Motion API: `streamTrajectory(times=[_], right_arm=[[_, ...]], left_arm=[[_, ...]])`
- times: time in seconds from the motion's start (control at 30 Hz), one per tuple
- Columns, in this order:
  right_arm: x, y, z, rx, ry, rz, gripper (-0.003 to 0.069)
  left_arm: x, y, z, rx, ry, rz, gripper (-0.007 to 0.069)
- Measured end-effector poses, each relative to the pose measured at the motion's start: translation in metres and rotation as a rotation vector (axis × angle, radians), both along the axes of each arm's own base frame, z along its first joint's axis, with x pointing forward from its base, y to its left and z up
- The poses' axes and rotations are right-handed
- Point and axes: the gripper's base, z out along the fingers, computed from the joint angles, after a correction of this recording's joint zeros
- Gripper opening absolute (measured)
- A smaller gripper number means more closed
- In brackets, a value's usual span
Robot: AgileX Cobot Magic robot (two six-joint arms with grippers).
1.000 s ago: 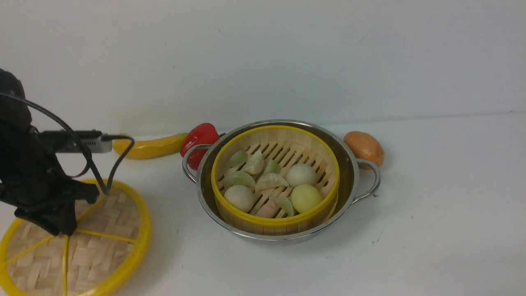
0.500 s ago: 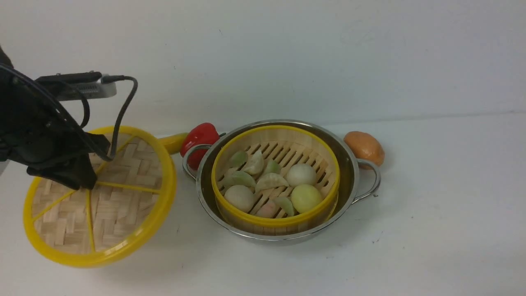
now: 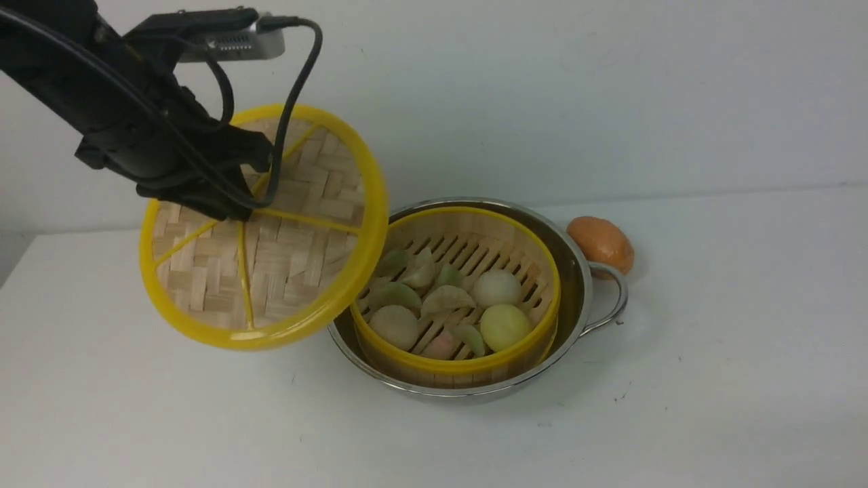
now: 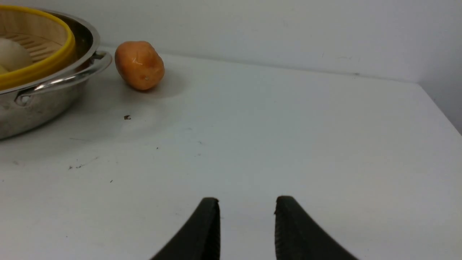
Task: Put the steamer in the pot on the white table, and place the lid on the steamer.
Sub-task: 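Place the yellow bamboo steamer lid onto the steamer in the pot with the left gripper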
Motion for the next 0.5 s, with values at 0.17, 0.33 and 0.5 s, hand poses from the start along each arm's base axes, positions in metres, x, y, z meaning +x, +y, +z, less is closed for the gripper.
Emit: streamTrajectory(times=[0.17,0.33,0.5], right_arm=[[0.000,0.000,0.000,0.000,0.000,0.000,0.0209],[0.000,0.000,0.000,0.000,0.000,0.000,0.0209],[0.000,0.000,0.000,0.000,0.000,0.000,0.0209]], left_arm=[[-0.003,-0.025,0.005,-0.002,-0.018,-0.095,0.0119],[0.002,-0.047,-0.007,0.005,0.016,-0.161,0.0119],[0.008,-0.072,-0.013,0.013,0.015,-0.235,0.0119]])
